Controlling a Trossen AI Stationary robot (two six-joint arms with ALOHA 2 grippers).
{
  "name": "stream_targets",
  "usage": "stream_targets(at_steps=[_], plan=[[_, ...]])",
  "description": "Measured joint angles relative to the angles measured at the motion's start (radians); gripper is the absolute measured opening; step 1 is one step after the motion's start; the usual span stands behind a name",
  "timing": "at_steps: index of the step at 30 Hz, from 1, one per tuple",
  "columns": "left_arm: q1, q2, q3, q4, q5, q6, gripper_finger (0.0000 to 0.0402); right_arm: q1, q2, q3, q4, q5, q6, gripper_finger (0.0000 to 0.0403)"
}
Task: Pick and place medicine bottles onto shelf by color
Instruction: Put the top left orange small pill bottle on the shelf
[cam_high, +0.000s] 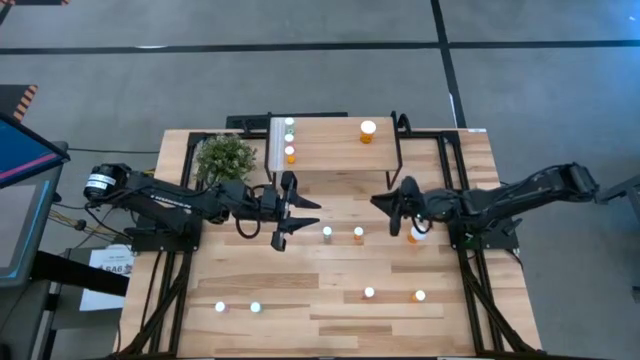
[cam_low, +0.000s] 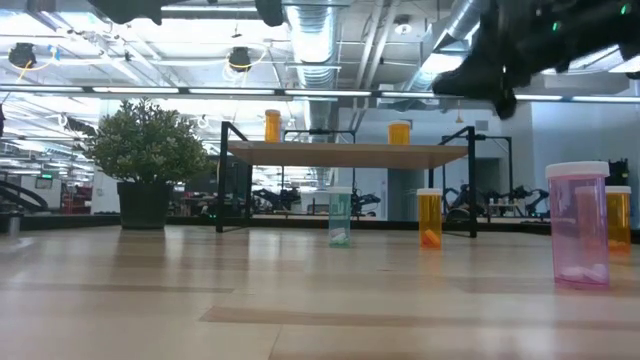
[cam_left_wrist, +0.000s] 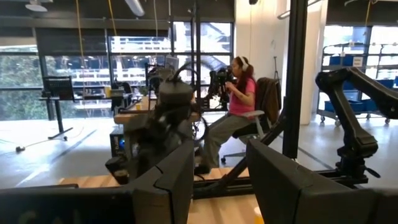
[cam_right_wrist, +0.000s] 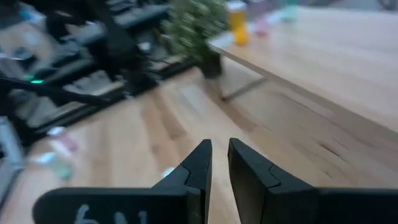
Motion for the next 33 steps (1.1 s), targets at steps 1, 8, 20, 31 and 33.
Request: stream_targets(at_steps=[1,8,20,31,33], plan=[[0.000,0.000,0.000,-0.002,0.000,0.000,0.0137,0.020,0.000,0.014,0.001,0.003,-0.012,0.0076],[0.000,0.000,0.000,-0.008,-0.001,0.000,0.0137,0.130,0.003,0.050,-0.006,0.011,-0.030,0.0076],[0.000,0.000,0.000,-0.020,-0.003,-0.011,0.0137,0.237,0.220,0.049,0.003,0.144,0.062,0.0076],[0.000,0.000,0.000,-0.026,-0.003,-0.011,0.0137,0.236,0.423,0.049,0.098,0.148,0.146,0.0076],[0.000,0.000,0.000,-0.028,-0.004,-0.011,0.0137,0.232,0.446,0.049,0.117,0.147,0.146,0.0076]])
